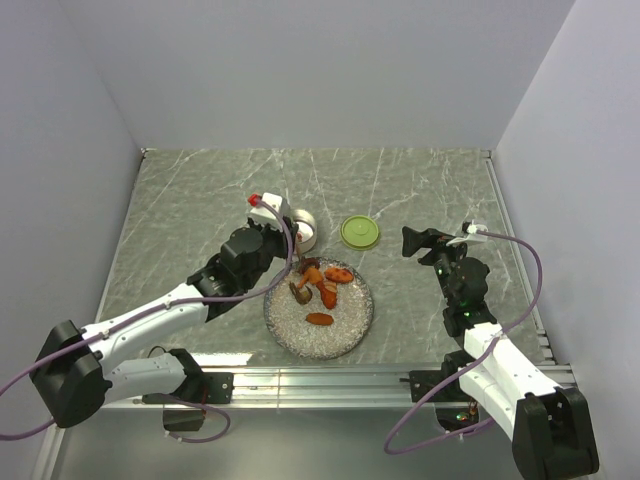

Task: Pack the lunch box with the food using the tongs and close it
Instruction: Pick up the food using the clamp

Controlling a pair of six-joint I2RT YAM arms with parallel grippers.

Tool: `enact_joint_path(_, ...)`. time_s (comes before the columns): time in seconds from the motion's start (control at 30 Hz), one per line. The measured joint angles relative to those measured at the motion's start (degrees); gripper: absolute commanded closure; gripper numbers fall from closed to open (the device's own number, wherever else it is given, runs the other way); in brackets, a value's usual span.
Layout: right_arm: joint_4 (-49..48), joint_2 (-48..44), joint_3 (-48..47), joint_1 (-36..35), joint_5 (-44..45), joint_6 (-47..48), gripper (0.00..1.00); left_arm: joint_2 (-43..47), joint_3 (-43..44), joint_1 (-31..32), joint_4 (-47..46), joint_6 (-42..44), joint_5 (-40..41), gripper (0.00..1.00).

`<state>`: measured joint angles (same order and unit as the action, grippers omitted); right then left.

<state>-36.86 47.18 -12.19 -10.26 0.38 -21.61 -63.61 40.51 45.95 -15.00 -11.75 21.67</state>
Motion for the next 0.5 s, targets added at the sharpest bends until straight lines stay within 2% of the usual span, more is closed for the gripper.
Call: enact_joint_path(0.5,0.0,0.0,0.0,0.0,0.0,0.0,0.02,-2.0,-2.0,0.0,-4.2,0.0,-2.3,0.58)
